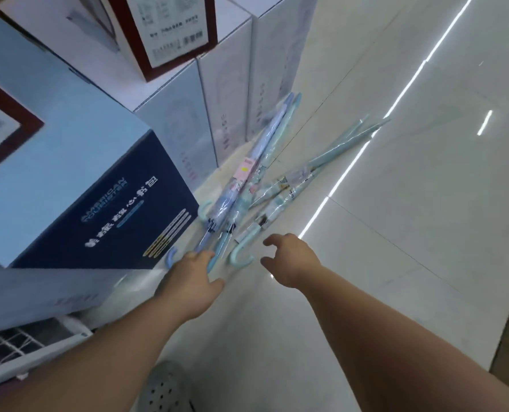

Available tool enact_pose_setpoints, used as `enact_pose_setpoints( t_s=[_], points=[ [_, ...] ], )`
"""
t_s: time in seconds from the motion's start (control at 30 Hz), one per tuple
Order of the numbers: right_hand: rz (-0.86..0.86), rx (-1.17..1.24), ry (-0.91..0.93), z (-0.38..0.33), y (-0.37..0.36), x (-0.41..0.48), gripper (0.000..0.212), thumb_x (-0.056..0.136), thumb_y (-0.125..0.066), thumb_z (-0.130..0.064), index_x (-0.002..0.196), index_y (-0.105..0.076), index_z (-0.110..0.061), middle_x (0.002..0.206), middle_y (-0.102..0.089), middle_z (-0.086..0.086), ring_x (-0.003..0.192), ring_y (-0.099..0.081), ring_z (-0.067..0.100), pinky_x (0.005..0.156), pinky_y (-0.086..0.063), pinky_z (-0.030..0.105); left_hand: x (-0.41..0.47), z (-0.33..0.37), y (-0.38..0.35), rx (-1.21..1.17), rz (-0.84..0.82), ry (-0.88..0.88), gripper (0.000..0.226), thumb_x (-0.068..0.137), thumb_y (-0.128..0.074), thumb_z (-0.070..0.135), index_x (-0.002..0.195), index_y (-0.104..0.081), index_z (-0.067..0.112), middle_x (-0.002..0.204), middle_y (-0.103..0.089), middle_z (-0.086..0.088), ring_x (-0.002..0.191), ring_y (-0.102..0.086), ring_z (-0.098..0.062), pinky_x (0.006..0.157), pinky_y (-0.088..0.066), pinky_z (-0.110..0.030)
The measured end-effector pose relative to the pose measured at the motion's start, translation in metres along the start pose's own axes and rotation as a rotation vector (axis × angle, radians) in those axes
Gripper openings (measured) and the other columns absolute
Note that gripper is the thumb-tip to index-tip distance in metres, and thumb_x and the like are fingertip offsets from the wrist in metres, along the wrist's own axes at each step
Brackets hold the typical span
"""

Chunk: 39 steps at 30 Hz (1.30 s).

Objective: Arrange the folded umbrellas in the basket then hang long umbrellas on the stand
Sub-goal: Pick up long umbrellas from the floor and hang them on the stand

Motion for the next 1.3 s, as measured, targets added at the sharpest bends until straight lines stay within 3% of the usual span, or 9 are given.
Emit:
enact_pose_setpoints(
  t_s=[0.17,0.33,0.47,0.7,0.83,0.93,1.1,1.2,1.3],
  points=[
    [-0.023,-0.007,-0.017,-0.004,0.003,0.007,0.046,0.095,-0.058,-0.042,0.14,-0.052,-0.032,0.135,-0.052,0.003,0.122,-0.055,0.028,0.1,-0.047,0.037,0.017,-0.004,0.001,-0.027,-0.046,0.022,0.062,0.088,-0.063,0.047,0.143,-0.042,0.03,0.146,-0.045,-0.001,0.13,-0.048,-0.025,0.099,-0.046,-0.035],
    [-0.058,-0.021,0.021,-0.002,-0.013,0.057,0.049,0.095,-0.058,-0.042,0.142,-0.05,-0.032,0.14,-0.049,0.004,0.128,-0.047,0.029,0.105,-0.044,0.039,0.049,0.002,-0.017,-0.066,-0.047,0.069,0.063,0.087,-0.064,0.047,0.143,-0.042,0.027,0.143,-0.048,-0.003,0.13,-0.048,-0.022,0.108,-0.034,-0.036],
    [-0.038,-0.07,0.121,-0.001,-0.013,0.117,0.05,0.093,-0.058,-0.038,0.143,-0.051,-0.034,0.148,-0.045,0.003,0.133,-0.045,0.029,0.109,-0.042,0.041,0.099,0.004,-0.027,-0.078,-0.008,0.13,0.063,0.087,-0.063,0.051,0.143,-0.043,0.029,0.144,-0.049,0.0,0.128,-0.052,-0.021,0.106,-0.033,-0.036],
    [-0.051,-0.276,0.313,-0.026,-0.027,0.192,0.061,0.092,-0.058,-0.029,0.15,-0.039,-0.036,0.16,-0.031,0.0,0.144,-0.029,0.03,0.114,-0.034,0.046,0.164,-0.013,-0.053,-0.115,-0.057,0.21,0.068,0.086,-0.065,0.053,0.143,-0.042,0.025,0.141,-0.053,-0.005,0.126,-0.053,-0.03,0.101,-0.047,-0.04],
    [0.014,-0.316,0.378,-0.034,-0.036,0.217,0.057,0.088,-0.06,-0.026,0.143,-0.049,-0.039,0.149,-0.036,0.0,0.134,-0.037,0.031,0.108,-0.038,0.045,0.184,-0.031,-0.075,-0.153,-0.1,0.244,0.069,0.084,-0.066,0.052,0.142,-0.042,0.024,0.138,-0.055,-0.005,0.121,-0.056,-0.029,0.098,-0.049,-0.041],
    [0.135,-0.356,0.434,-0.034,-0.034,0.228,0.055,0.086,-0.062,-0.028,0.137,-0.052,-0.044,0.137,-0.04,0.002,0.124,-0.041,0.031,0.101,-0.041,0.043,0.192,-0.036,-0.09,-0.227,-0.061,0.265,0.067,0.087,-0.07,0.04,0.144,-0.041,0.021,0.138,-0.053,-0.005,0.121,-0.055,-0.029,0.098,-0.049,-0.038],
    [0.238,-0.459,0.536,-0.037,-0.03,0.23,0.056,0.085,-0.069,-0.035,0.138,-0.052,-0.042,0.157,-0.03,0.007,0.148,-0.019,0.037,0.117,-0.019,0.049,0.196,-0.035,-0.088,-0.326,0.049,0.267,0.031,0.097,-0.056,0.02,0.128,-0.053,0.018,0.116,-0.062,-0.006,0.094,-0.057,-0.025,0.079,-0.047,-0.034],
    [0.235,-0.46,0.555,-0.04,-0.019,0.225,0.054,0.087,-0.068,-0.035,0.138,-0.05,-0.036,0.161,-0.027,0.002,0.153,-0.009,0.037,0.121,-0.011,0.05,0.18,-0.027,-0.075,-0.425,0.078,0.234,0.025,0.101,-0.053,0.02,0.126,-0.055,0.02,0.113,-0.065,-0.003,0.102,-0.062,-0.024,0.081,-0.046,-0.031],
    [0.299,-0.477,0.576,-0.045,0.009,0.204,0.054,0.087,-0.069,-0.035,0.138,-0.049,-0.031,0.157,-0.038,-0.001,0.153,-0.014,0.037,0.121,-0.011,0.052,0.154,-0.006,-0.05,-0.441,0.154,0.202,0.03,0.101,-0.051,0.022,0.131,-0.054,0.024,0.124,-0.065,-0.001,0.112,-0.061,-0.023,0.092,-0.045,-0.032]
  ],
)
Point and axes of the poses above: each hand's wrist, its own x-axis towards the middle knuckle, its own y-axis out of the back of the hand, z = x × y, the point moved 9 cm from there along x, towards the middle knuckle
